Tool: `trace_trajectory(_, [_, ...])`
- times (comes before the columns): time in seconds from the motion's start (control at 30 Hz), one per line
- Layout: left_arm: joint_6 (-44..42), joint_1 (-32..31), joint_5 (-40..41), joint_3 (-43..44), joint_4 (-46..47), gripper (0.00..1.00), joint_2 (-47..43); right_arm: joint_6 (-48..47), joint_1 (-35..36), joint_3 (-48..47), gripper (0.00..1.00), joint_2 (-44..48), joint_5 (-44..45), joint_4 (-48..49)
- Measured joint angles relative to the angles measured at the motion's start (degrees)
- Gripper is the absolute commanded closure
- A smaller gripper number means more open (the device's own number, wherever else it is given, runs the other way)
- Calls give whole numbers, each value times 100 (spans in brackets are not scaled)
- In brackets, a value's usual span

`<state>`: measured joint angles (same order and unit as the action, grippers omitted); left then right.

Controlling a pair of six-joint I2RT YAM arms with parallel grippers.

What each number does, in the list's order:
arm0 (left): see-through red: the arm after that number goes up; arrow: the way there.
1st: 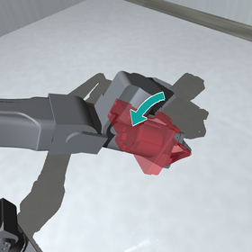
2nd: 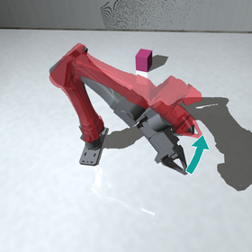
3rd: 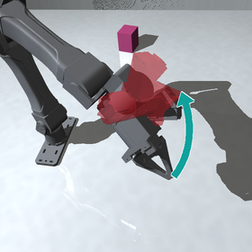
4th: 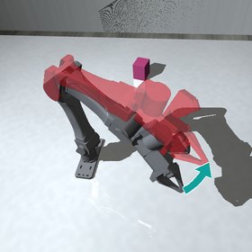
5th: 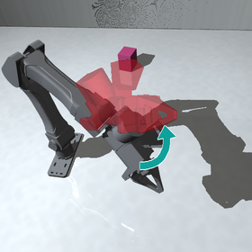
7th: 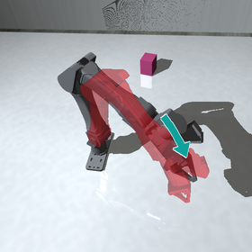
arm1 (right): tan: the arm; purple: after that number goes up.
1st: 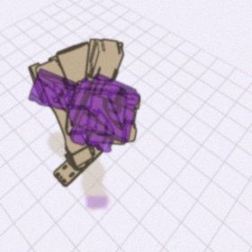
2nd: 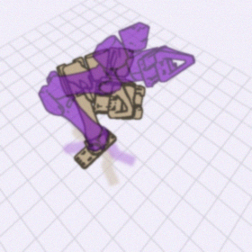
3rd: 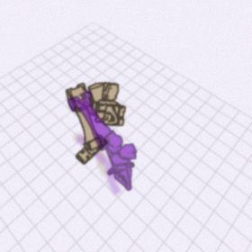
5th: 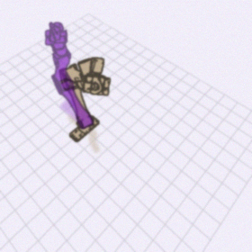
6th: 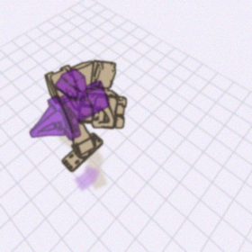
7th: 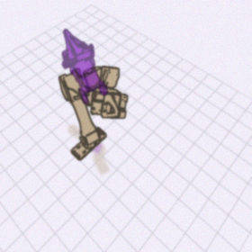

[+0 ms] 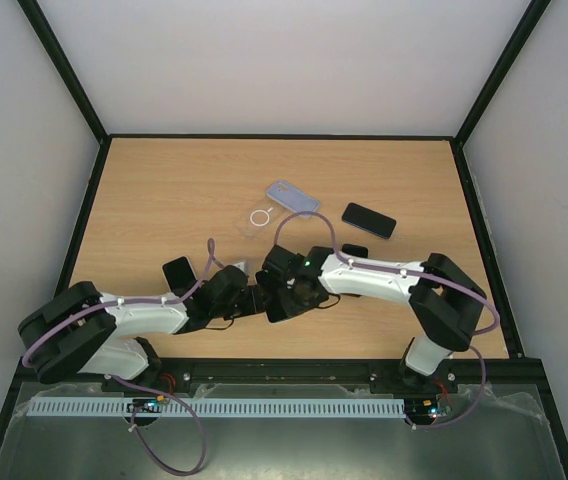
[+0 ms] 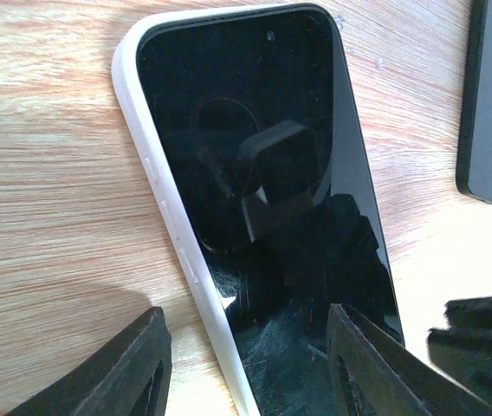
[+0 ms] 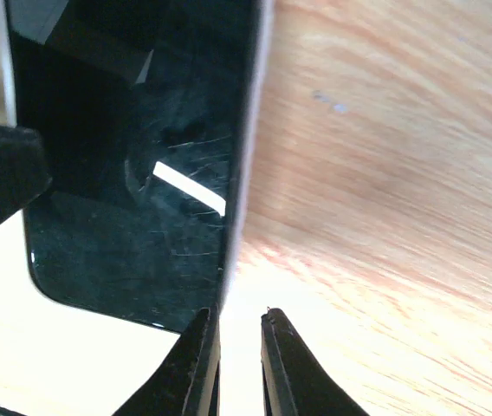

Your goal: Put the phone into the phone case

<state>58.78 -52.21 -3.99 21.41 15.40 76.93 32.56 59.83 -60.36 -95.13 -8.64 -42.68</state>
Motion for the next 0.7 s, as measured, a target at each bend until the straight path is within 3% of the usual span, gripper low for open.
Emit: trace_trajectory(0.7, [-96, 4, -96, 2, 190, 52, 140, -149, -487, 168, 91, 61, -684, 262])
